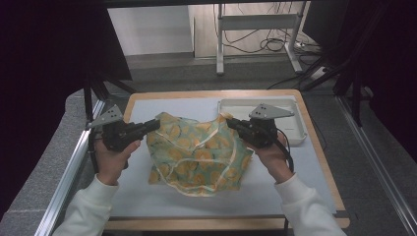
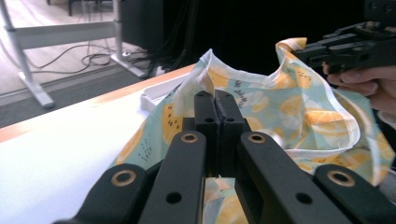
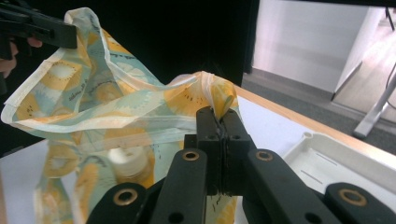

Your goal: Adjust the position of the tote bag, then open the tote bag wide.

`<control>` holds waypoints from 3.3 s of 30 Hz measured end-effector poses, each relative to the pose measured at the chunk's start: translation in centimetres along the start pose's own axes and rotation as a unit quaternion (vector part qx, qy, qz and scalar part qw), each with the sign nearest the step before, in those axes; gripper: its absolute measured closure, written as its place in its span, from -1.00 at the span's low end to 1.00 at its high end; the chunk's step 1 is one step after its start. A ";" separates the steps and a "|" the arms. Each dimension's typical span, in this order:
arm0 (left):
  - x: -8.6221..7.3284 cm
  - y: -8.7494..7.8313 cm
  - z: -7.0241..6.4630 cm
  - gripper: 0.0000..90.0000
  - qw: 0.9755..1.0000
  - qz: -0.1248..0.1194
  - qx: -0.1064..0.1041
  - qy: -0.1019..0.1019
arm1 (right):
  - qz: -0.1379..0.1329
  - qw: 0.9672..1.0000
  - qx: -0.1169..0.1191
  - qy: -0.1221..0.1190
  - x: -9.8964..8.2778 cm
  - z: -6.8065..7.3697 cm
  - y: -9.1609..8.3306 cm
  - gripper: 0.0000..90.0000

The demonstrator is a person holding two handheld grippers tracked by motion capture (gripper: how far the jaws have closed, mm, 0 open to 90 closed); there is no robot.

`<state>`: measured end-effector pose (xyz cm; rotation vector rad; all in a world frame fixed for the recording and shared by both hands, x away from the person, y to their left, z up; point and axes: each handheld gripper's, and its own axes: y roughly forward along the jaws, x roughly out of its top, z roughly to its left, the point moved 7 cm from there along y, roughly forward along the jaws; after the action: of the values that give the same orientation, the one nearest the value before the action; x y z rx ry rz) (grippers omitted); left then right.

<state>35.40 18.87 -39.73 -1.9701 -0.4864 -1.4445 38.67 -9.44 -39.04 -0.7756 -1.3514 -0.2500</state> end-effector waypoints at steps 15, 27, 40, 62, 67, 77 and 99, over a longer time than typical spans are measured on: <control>-1.2 3.5 4.4 1.00 0.998 0.030 0.046 -0.043 | 0.046 0.998 -0.031 0.039 -2.0 -3.1 4.9 0.95; -4.1 5.1 5.1 1.00 0.996 0.064 0.048 -0.049 | 0.096 0.994 -0.037 0.035 -5.0 -3.5 6.8 0.95; -6.0 5.5 5.1 1.00 0.994 0.094 0.045 -0.040 | 0.104 0.993 -0.031 0.043 -6.5 -3.9 6.4 0.95; -10.6 7.2 5.9 1.00 0.986 0.148 0.043 -0.055 | 0.143 0.989 -0.031 0.036 -9.1 -3.5 7.2 0.94; -11.7 7.8 6.0 1.00 0.984 0.166 0.043 -0.054 | 0.153 0.987 -0.028 0.034 -9.7 -3.3 7.6 0.94; -13.2 8.5 5.9 1.00 0.980 0.187 0.042 -0.057 | 0.171 0.984 -0.024 0.034 -11.8 -3.0 7.8 0.93; -7.2 3.4 0.3 0.86 0.996 0.091 -0.013 -0.006 | 0.069 0.997 0.028 0.012 -6.5 0.8 1.5 0.64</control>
<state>35.43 17.11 -47.48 -1.9896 -0.2863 -1.3321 37.40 -9.61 -45.61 -0.8131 -1.2713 -0.1127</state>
